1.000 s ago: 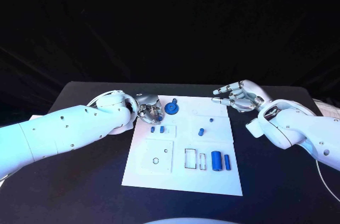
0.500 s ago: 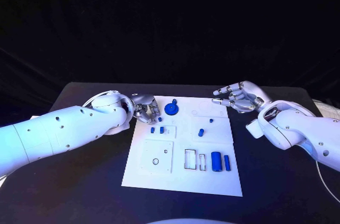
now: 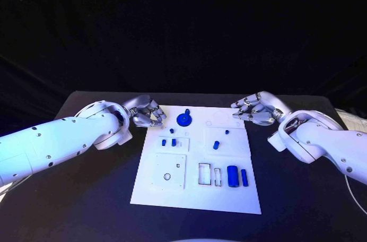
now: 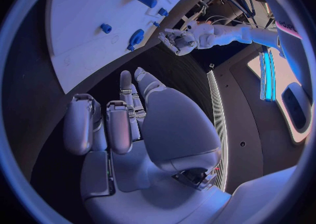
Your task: Assemble the parts on the task board
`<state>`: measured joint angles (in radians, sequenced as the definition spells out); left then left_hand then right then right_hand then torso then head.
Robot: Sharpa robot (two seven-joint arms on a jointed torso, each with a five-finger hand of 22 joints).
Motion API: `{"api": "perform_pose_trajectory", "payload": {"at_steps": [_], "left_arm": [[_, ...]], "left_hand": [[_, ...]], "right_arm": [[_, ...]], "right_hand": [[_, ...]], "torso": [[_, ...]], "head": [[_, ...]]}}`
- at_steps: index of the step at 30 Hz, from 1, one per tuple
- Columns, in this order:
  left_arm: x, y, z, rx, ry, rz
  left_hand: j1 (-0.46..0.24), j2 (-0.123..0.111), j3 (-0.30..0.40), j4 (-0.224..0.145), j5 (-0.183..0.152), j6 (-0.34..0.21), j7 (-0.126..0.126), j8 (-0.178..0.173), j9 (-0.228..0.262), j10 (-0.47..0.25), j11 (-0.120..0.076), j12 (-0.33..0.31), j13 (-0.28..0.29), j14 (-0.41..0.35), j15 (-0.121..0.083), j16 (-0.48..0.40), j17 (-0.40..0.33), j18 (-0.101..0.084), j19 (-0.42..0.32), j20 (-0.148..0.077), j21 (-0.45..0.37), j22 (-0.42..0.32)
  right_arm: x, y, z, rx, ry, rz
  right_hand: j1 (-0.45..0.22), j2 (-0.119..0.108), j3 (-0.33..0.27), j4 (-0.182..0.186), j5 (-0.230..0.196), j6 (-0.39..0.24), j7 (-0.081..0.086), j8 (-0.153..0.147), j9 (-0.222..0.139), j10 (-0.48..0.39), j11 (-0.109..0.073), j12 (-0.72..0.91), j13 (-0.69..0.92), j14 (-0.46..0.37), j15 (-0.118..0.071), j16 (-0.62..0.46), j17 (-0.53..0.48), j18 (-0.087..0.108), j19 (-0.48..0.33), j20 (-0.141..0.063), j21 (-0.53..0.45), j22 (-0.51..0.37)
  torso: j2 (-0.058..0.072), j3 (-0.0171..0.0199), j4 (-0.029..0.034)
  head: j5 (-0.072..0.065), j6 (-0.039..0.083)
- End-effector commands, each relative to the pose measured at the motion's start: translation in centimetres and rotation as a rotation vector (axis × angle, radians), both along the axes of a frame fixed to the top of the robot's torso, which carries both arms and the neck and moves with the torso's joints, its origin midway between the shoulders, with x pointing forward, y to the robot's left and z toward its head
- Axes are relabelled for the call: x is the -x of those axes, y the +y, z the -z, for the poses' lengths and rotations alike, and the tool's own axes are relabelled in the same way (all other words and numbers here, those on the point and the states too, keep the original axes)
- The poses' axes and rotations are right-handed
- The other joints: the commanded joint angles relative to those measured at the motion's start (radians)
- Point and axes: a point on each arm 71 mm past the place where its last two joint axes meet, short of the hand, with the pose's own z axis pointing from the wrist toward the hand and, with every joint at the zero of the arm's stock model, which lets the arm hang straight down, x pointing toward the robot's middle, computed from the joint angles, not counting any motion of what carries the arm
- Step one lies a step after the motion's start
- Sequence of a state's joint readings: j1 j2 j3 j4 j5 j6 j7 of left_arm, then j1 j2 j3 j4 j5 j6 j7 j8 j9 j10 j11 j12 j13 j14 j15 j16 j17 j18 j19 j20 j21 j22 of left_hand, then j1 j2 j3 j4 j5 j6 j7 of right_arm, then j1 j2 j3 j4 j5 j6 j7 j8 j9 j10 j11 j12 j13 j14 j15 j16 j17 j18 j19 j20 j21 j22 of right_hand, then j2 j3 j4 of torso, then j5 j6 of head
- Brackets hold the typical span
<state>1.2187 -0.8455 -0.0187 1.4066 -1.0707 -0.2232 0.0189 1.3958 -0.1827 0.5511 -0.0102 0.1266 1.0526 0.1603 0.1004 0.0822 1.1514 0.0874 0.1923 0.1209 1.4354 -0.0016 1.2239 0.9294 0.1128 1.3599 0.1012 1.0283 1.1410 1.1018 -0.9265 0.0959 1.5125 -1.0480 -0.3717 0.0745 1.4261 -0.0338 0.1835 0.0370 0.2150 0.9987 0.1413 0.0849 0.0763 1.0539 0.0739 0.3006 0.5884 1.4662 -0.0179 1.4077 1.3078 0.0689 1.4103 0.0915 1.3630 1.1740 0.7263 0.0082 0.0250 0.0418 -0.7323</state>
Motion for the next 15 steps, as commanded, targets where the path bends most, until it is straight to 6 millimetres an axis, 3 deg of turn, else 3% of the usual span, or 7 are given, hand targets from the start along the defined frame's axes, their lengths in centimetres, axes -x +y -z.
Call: {"api": "perform_pose_trajectory", "payload": {"at_steps": [1, 4, 6, 8, 10, 15], "left_arm": [[0.0, 1.2, -1.3, 0.540, 0.064, -0.155], [0.3, 1.9, -1.1, 0.780, 0.155, -0.257], [0.3, 2.3, -0.7, 0.890, 0.200, -0.302], [0.3, 2.6, -0.6, 0.946, 0.222, -0.322], [0.4, 2.7, -0.5, 0.992, 0.240, -0.328], [0.7, 2.5, -0.4, 1.037, 0.264, -0.317]], "left_hand": [[-0.006, 0.020, 0.006, 0.003, 0.000, 0.016, -0.002, 0.011, 0.002, 0.007, -0.002, 0.013, 0.003, -0.041, -0.001, -0.056, -0.083, 0.026, -0.047, -0.001, -0.092, -0.066], [-0.023, 0.036, 0.003, 0.017, 0.001, 0.022, -0.003, 0.017, 0.002, 0.005, -0.004, 0.025, 0.006, -0.076, 0.000, -0.104, -0.152, 0.040, -0.090, -0.001, -0.172, -0.123], [-0.031, 0.038, -0.001, 0.020, 0.001, 0.016, -0.001, 0.018, 0.000, -0.010, -0.002, 0.030, 0.006, -0.113, 0.003, -0.152, -0.220, 0.054, -0.134, 0.001, -0.255, -0.181], [-0.040, 0.042, -0.010, 0.024, 0.000, 0.017, -0.001, 0.023, 0.000, -0.015, -0.001, 0.039, 0.009, -0.142, 0.004, -0.192, -0.281, 0.063, -0.163, 0.003, -0.312, -0.222], [-0.043, 0.043, -0.014, 0.024, 0.000, 0.017, -0.001, 0.024, 0.000, -0.016, -0.001, 0.044, 0.010, -0.151, 0.004, -0.205, -0.300, 0.066, -0.170, 0.003, -0.330, -0.234], [-0.046, 0.044, -0.020, 0.024, -0.001, 0.016, 0.000, 0.026, -0.001, -0.017, -0.001, 0.050, 0.011, -0.156, 0.005, -0.213, -0.312, 0.068, -0.176, 0.004, -0.345, -0.245]], "right_arm": [[0.4, 0.6, 0.5, 0.302, -0.057, -0.046], [1.0, 1.4, 0.8, 0.472, -0.095, -0.065], [1.5, 2.0, 1.1, 0.577, -0.116, -0.071], [1.7, 2.4, 1.3, 0.641, -0.126, -0.074], [1.7, 2.8, 1.4, 0.693, -0.138, -0.075], [1.8, 3.2, 1.5, 0.735, -0.155, -0.078]], "right_hand": [[-0.003, -0.023, 0.068, -0.010, 0.002, 0.044, 0.021, 0.005, 0.001, 0.032, 0.007, -0.097, -0.120, 0.054, 0.015, -0.009, 0.030, 0.014, -0.006, 0.003, -0.008, -0.008], [-0.012, -0.044, 0.124, -0.019, -0.007, 0.058, 0.013, 0.001, 0.000, 0.043, 0.009, -0.151, -0.192, 0.049, 0.015, -0.028, 0.007, 0.017, -0.012, 0.009, -0.021, -0.028], [-0.031, -0.067, 0.169, -0.010, -0.051, 0.075, -0.002, -0.001, 0.001, 0.056, -0.001, -0.176, -0.247, 0.046, 0.010, -0.045, -0.014, 0.021, -0.016, 0.006, -0.032, -0.044], [-0.042, -0.083, 0.194, -0.005, -0.059, 0.082, -0.007, -0.004, 0.000, 0.061, -0.001, -0.190, -0.280, 0.046, 0.008, -0.051, -0.022, 0.020, -0.016, 0.005, -0.037, -0.050], [-0.050, -0.094, 0.211, -0.001, -0.072, 0.081, -0.010, -0.011, -0.001, 0.057, -0.001, -0.201, -0.305, 0.044, 0.006, -0.061, -0.033, 0.023, -0.019, 0.002, -0.046, -0.063], [-0.059, -0.112, 0.238, 0.001, -0.080, 0.071, -0.002, -0.021, -0.005, 0.056, 0.007, -0.214, -0.344, 0.035, 0.013, -0.095, -0.075, 0.030, -0.035, 0.006, -0.078, -0.112]], "torso": [[0.001, 0.0007, 0.0004], [0.001, -0.0008, 0.0032], [0.000, -0.0003, 0.0046], [-0.001, -0.0007, 0.0024], [-0.002, -0.0031, 0.0004], [-0.002, -0.0042, 0.0014]], "head": [[-0.019, 0.011], [-0.028, 0.015], [-0.037, 0.019], [-0.042, 0.022], [-0.040, 0.028], [-0.039, 0.036]]}}
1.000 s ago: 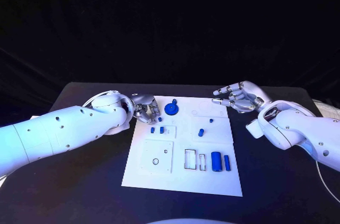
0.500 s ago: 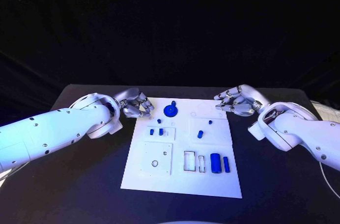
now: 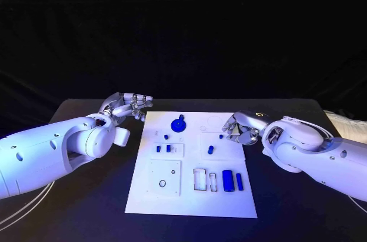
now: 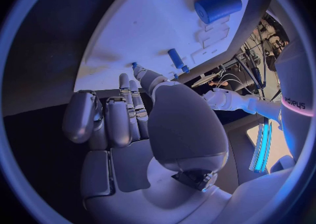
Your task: Assemble the parts on the task board
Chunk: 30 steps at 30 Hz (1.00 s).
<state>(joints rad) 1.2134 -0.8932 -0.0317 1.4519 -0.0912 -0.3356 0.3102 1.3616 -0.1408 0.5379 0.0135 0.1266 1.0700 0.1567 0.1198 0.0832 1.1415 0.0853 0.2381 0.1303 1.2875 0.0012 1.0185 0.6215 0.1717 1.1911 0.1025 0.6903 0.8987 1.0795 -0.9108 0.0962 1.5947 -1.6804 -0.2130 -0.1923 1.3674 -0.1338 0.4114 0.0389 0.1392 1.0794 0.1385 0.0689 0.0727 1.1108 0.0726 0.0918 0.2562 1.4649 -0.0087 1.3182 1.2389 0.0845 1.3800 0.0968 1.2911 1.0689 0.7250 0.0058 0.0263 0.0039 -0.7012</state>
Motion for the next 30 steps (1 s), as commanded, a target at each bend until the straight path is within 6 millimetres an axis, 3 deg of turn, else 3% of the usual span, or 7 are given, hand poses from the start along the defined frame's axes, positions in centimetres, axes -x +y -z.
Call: {"api": "perform_pose_trajectory", "payload": {"at_steps": [1, 8, 19, 30], "left_arm": [[0.2, 0.0, -0.1, 0.170, 0.029, -0.043], [0.8, -0.4, -0.1, 0.193, 0.042, -0.037], [1.2, -0.8, 0.0, 0.195, 0.065, -0.031], [1.3, -1.3, 0.2, 0.201, 0.075, -0.014]], "left_hand": [[-0.012, 0.002, -0.007, 0.001, -0.001, -0.001, 0.003, 0.007, -0.002, -0.008, 0.001, 0.004, 0.002, -0.009, 0.002, -0.008, -0.004, 0.009, -0.008, 0.003, -0.008, -0.003], [-0.012, 0.005, -0.010, 0.000, -0.001, -0.001, 0.003, 0.009, -0.002, -0.008, 0.001, 0.009, 0.003, -0.011, 0.001, -0.012, -0.011, 0.010, -0.010, 0.003, -0.017, -0.010], [-0.004, 0.008, -0.009, -0.007, 0.001, -0.003, 0.004, 0.011, -0.002, -0.012, 0.001, 0.014, 0.004, -0.012, 0.000, -0.015, -0.016, 0.012, -0.011, 0.002, -0.027, -0.017], [-0.004, 0.005, -0.011, -0.011, 0.001, -0.005, 0.005, 0.012, -0.003, -0.015, 0.001, 0.017, 0.004, -0.013, 0.001, -0.016, -0.019, 0.012, -0.011, 0.002, -0.032, -0.021]], "right_arm": [[-0.1, -0.1, 0.3, 0.161, -0.042, 0.019], [0.0, 0.7, 0.2, 0.149, -0.063, 0.001], [-0.3, 1.5, 0.4, 0.112, -0.044, -0.014], [-0.5, 2.2, 1.0, 0.097, 0.000, -0.036]], "right_hand": [[-0.001, -0.014, 0.012, -0.001, -0.006, -0.010, 0.001, -0.005, -0.001, -0.001, 0.009, -0.006, -0.015, 0.037, 0.004, -0.006, -0.006, 0.015, -0.005, 0.002, -0.007, -0.008], [-0.009, -0.027, 0.027, 0.001, -0.018, -0.017, 0.004, -0.006, -0.003, -0.016, 0.015, -0.020, -0.053, 0.037, 0.008, -0.014, -0.016, 0.017, -0.006, 0.006, -0.017, -0.021], [-0.011, -0.022, 0.040, 0.004, -0.018, -0.014, 0.008, -0.004, -0.002, -0.010, 0.017, -0.018, -0.072, 0.038, 0.009, -0.015, -0.017, 0.017, -0.003, 0.006, -0.019, -0.021], [-0.008, -0.017, 0.058, 0.001, -0.017, 0.000, 0.008, 0.000, 0.001, 0.008, 0.016, -0.013, -0.096, 0.040, 0.008, -0.013, -0.016, 0.016, 0.002, 0.006, -0.019, -0.020]], "torso": [[-0.001, -0.0019, 0.0004], [0.000, -0.0012, 0.0006], [-0.001, -0.0030, 0.0009], [-0.001, -0.0016, 0.0006]], "head": [[-0.002, 0.005], [-0.006, 0.004], [-0.008, 0.003], [-0.004, -0.001]]}}
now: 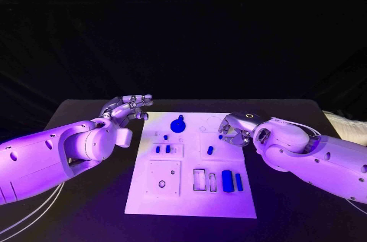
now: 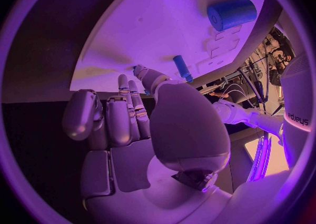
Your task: Assemble the parts on the task board
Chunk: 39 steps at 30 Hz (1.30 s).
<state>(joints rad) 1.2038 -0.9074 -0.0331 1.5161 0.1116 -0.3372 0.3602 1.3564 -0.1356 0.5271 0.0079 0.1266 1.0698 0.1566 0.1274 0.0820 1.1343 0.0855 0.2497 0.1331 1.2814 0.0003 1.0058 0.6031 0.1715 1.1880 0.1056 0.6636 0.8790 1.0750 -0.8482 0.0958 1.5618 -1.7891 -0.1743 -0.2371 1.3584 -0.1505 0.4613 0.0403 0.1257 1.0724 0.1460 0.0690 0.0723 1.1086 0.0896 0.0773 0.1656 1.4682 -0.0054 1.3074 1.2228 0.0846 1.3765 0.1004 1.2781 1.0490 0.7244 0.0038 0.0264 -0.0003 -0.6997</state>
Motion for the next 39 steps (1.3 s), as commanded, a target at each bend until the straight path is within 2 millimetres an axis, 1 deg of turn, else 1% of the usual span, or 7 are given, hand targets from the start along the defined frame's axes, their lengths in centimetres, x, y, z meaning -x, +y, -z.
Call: {"api": "perform_pose_trajectory", "payload": {"at_steps": [1, 9, 16, 23, 30, 36, 39], "left_arm": [[0.1, -0.3, -0.1, 0.016, -0.001, 0.012], [0.1, -0.4, -0.1, 0.003, -0.006, 0.023], [0.2, -0.5, -0.1, -0.001, -0.006, 0.028], [0.2, -0.6, -0.1, 0.001, -0.007, 0.033], [0.2, -0.7, -0.1, 0.004, -0.001, 0.045], [0.3, -0.8, -0.1, 0.006, 0.001, 0.053], [0.3, -0.8, -0.1, 0.008, 0.001, 0.056]], "left_hand": [[0.002, 0.000, -0.001, -0.006, 0.001, -0.005, 0.005, 0.004, -0.002, -0.008, 0.001, 0.006, 0.002, -0.007, 0.002, -0.004, -0.002, 0.012, -0.008, -0.001, -0.006, -0.001], [0.003, -0.001, -0.002, -0.008, 0.001, -0.007, 0.006, 0.004, -0.002, -0.011, 0.002, 0.008, 0.002, -0.007, 0.002, -0.005, -0.004, 0.012, -0.007, -0.001, -0.007, -0.003], [0.002, -0.003, -0.004, -0.009, 0.000, -0.008, 0.007, 0.005, -0.003, -0.013, 0.003, 0.009, 0.002, -0.007, 0.003, -0.005, -0.006, 0.012, -0.007, -0.001, -0.008, -0.003], [0.000, -0.004, -0.007, -0.009, 0.000, -0.009, 0.007, 0.005, -0.003, -0.014, 0.003, 0.010, 0.002, -0.007, 0.003, -0.005, -0.006, 0.011, -0.007, -0.001, -0.010, -0.004], [-0.001, -0.004, -0.009, -0.010, 0.000, -0.008, 0.007, 0.006, -0.003, -0.014, 0.003, 0.013, 0.002, 0.001, 0.003, 0.007, 0.012, 0.009, 0.001, -0.001, 0.003, 0.005], [0.000, -0.003, -0.010, -0.011, 0.000, -0.007, 0.007, 0.008, -0.003, -0.014, 0.003, 0.015, 0.003, 0.005, 0.003, 0.012, 0.018, 0.008, 0.004, -0.001, 0.007, 0.008], [-0.007, -0.003, -0.016, -0.008, 0.000, -0.007, 0.007, 0.010, -0.003, -0.015, 0.003, 0.019, 0.003, 0.008, 0.003, 0.015, 0.017, 0.008, 0.007, 0.000, 0.004, 0.005]], "right_arm": [[0.0, 0.3, 0.4, 0.004, 0.036, -0.019], [0.1, 0.7, 0.9, 0.003, 0.056, -0.036], [0.2, 0.9, 1.1, 0.001, 0.065, -0.045], [0.2, 1.1, 1.4, 0.017, 0.071, -0.048], [0.1, 1.2, 1.4, 0.041, 0.047, -0.041], [0.0, 1.3, 1.2, 0.044, 0.010, -0.033], [0.1, 1.4, 1.0, 0.018, -0.012, -0.037]], "right_hand": [[0.001, 0.001, 0.011, -0.001, -0.004, 0.009, 0.000, 0.000, 0.002, 0.013, -0.002, 0.002, -0.008, 0.037, 0.005, -0.002, 0.001, 0.016, 0.006, 0.002, -0.006, 0.001], [0.001, 0.005, 0.023, -0.005, -0.002, 0.029, -0.003, 0.005, 0.006, 0.041, -0.007, 0.009, -0.023, 0.039, 0.001, 0.002, 0.004, 0.015, 0.011, -0.001, -0.003, 0.006], [0.002, 0.011, 0.033, -0.010, -0.001, 0.045, -0.008, 0.008, 0.009, 0.059, -0.012, 0.009, -0.035, 0.041, -0.003, 0.004, 0.004, 0.014, 0.015, -0.005, -0.002, 0.009], [0.019, 0.040, 0.053, -0.027, -0.007, 0.078, -0.016, 0.018, 0.018, 0.097, -0.022, 0.012, -0.046, 0.042, -0.011, 0.006, 0.004, 0.013, 0.020, -0.011, 0.002, 0.015], [0.025, 0.050, 0.056, -0.040, -0.008, 0.097, -0.022, 0.024, 0.024, 0.118, -0.028, 0.010, -0.052, 0.040, -0.016, -0.010, -0.021, 0.012, 0.024, -0.015, 0.005, 0.020], [0.027, 0.052, 0.058, -0.046, -0.008, 0.103, -0.023, 0.025, 0.027, 0.126, -0.030, 0.008, -0.054, 0.041, -0.017, -0.009, -0.022, 0.012, 0.025, -0.016, 0.006, 0.021], [0.020, 0.051, 0.055, -0.044, -0.009, 0.105, -0.023, 0.025, 0.028, 0.129, -0.030, 0.006, -0.056, 0.041, -0.017, -0.010, -0.023, 0.011, 0.026, -0.017, 0.006, 0.021]], "torso": [[0.000, 0.0005, 0.0007], [0.000, 0.0015, 0.0011], [0.000, 0.0014, -0.0009], [0.001, 0.0016, -0.0003], [0.000, 0.0009, -0.0005], [-0.001, 0.0010, -0.0012], [0.000, 0.0010, -0.0009]], "head": [[0.001, -0.004], [0.004, -0.009], [0.006, -0.010], [0.003, -0.010], [-0.002, -0.011], [-0.022, -0.005], [-0.060, 0.003]]}}
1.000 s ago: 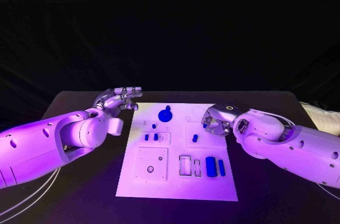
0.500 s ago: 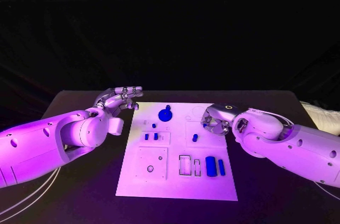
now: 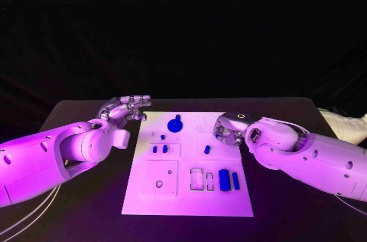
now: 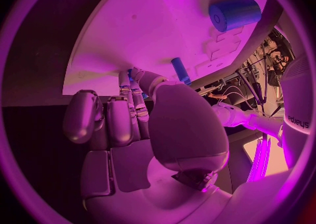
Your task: Assemble the parts on the task board
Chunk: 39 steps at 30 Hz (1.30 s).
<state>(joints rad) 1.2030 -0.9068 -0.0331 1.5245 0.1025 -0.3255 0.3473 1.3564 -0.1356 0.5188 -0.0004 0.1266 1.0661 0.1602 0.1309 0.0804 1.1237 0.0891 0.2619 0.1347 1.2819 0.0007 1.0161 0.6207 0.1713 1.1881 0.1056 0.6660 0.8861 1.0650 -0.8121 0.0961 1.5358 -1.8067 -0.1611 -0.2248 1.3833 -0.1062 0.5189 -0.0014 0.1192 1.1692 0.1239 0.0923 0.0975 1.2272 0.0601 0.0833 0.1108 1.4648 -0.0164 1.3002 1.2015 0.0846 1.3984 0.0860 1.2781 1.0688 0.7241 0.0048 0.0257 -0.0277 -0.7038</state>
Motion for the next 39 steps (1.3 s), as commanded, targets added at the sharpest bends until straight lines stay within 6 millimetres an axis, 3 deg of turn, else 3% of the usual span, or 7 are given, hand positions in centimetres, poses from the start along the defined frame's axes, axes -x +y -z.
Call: {"api": "perform_pose_trajectory", "payload": {"at_steps": [1, 7, 13, 16, 25, 32, 39], "left_arm": [[0.1, -0.4, -0.1, 0.009, -0.006, 0.033], [0.1, -0.5, -0.1, 0.011, -0.005, 0.037], [0.0, -0.5, -0.1, 0.011, -0.004, 0.038], [0.0, -0.5, -0.1, 0.010, -0.004, 0.038], [0.0, -0.4, 0.0, 0.009, -0.004, 0.034], [-0.1, -0.3, 0.0, 0.008, -0.004, 0.032], [-0.2, -0.5, 0.0, 0.010, -0.004, 0.036]], "left_hand": [[-0.013, -0.004, -0.013, 0.003, -0.001, -0.004, 0.003, 0.007, -0.001, -0.006, 0.000, 0.008, 0.002, 0.009, 0.004, 0.005, -0.001, 0.008, 0.008, 0.000, 0.001, -0.003], [-0.018, -0.004, -0.018, 0.005, -0.001, -0.005, 0.003, 0.008, -0.002, -0.007, 0.000, 0.010, 0.002, 0.009, 0.004, 0.005, -0.003, 0.009, 0.009, 0.001, -0.002, -0.005], [-0.019, -0.004, -0.020, 0.005, -0.001, -0.005, 0.003, 0.008, -0.002, -0.008, -0.001, 0.011, 0.002, 0.009, 0.004, 0.004, -0.005, 0.009, 0.009, 0.001, -0.004, -0.006], [-0.019, -0.004, -0.020, 0.005, -0.001, -0.005, 0.003, 0.008, -0.002, -0.008, -0.001, 0.011, 0.002, 0.009, 0.004, 0.004, -0.005, 0.009, 0.009, 0.001, -0.004, -0.006], [-0.019, -0.005, -0.021, 0.005, -0.001, -0.006, 0.003, 0.008, -0.002, -0.009, -0.001, 0.012, 0.002, 0.008, 0.004, 0.003, -0.008, 0.009, 0.008, 0.001, -0.007, -0.009], [-0.019, -0.005, -0.021, 0.005, -0.001, -0.006, 0.003, 0.008, -0.002, -0.009, -0.001, 0.012, 0.002, 0.008, 0.004, 0.003, -0.008, 0.009, 0.008, 0.001, -0.007, -0.009], [-0.019, -0.005, -0.021, 0.005, -0.001, -0.006, 0.003, 0.008, -0.002, -0.009, -0.001, 0.012, 0.002, 0.008, 0.004, 0.003, -0.008, 0.009, 0.008, 0.001, -0.007, -0.009]], "right_arm": [[0.3, 0.3, 0.2, -0.007, -0.030, -0.013], [0.5, 0.3, -0.3, -0.069, -0.073, -0.025], [0.7, 0.1, -0.7, -0.103, -0.095, -0.032], [0.9, -0.1, -1.0, -0.126, -0.095, -0.028], [1.7, -0.3, -1.9, -0.200, -0.086, -0.029], [2.9, 0.8, -2.6, -0.237, -0.088, -0.067], [5.0, 3.5, -2.8, -0.279, -0.060, -0.147]], "right_hand": [[-0.008, 0.006, -0.004, -0.002, -0.003, 0.008, -0.001, 0.001, 0.003, 0.012, 0.000, -0.001, -0.002, 0.045, -0.006, -0.002, -0.001, 0.011, 0.005, -0.003, 0.007, 0.002], [-0.013, 0.005, -0.006, -0.001, -0.003, 0.010, -0.001, 0.001, 0.004, 0.014, -0.001, -0.002, -0.003, 0.045, -0.006, -0.001, -0.001, 0.011, 0.006, -0.003, 0.007, 0.004], [-0.012, 0.005, -0.006, -0.003, -0.002, 0.013, -0.001, 0.002, 0.005, 0.018, -0.002, -0.003, -0.004, 0.046, -0.007, -0.001, -0.001, 0.011, 0.006, -0.004, 0.007, 0.004], [-0.012, 0.005, -0.006, -0.004, -0.002, 0.014, -0.002, 0.002, 0.006, 0.019, -0.002, -0.003, -0.005, 0.046, -0.008, 0.000, -0.001, 0.011, 0.006, -0.004, 0.008, 0.004], [-0.011, 0.005, -0.005, -0.007, 0.003, 0.016, -0.002, 0.002, 0.007, 0.022, -0.003, -0.005, -0.006, 0.046, -0.009, 0.001, 0.000, 0.011, 0.007, -0.005, 0.008, 0.005], [-0.010, 0.005, -0.005, -0.009, 0.006, 0.016, -0.001, 0.002, 0.007, 0.024, -0.003, -0.006, -0.007, 0.046, -0.009, 0.002, 0.000, 0.011, 0.008, -0.005, 0.009, 0.006], [-0.009, 0.005, -0.004, -0.010, 0.009, 0.016, -0.001, 0.001, 0.007, 0.024, -0.003, -0.007, -0.008, 0.047, -0.009, 0.002, 0.000, 0.011, 0.007, -0.006, 0.008, 0.004]], "torso": [[0.000, 0.0002, 0.0006], [0.001, 0.0013, -0.0008], [0.001, 0.0014, -0.0003], [0.001, 0.0013, -0.0006], [0.001, 0.0009, -0.0010], [0.001, -0.0007, 0.0000], [-0.001, -0.0033, 0.0011]], "head": [[-0.044, 0.012], [-0.071, 0.018], [-0.114, 0.034], [-0.124, 0.035], [-0.131, 0.027], [-0.116, 0.025], [-0.082, 0.013]]}}
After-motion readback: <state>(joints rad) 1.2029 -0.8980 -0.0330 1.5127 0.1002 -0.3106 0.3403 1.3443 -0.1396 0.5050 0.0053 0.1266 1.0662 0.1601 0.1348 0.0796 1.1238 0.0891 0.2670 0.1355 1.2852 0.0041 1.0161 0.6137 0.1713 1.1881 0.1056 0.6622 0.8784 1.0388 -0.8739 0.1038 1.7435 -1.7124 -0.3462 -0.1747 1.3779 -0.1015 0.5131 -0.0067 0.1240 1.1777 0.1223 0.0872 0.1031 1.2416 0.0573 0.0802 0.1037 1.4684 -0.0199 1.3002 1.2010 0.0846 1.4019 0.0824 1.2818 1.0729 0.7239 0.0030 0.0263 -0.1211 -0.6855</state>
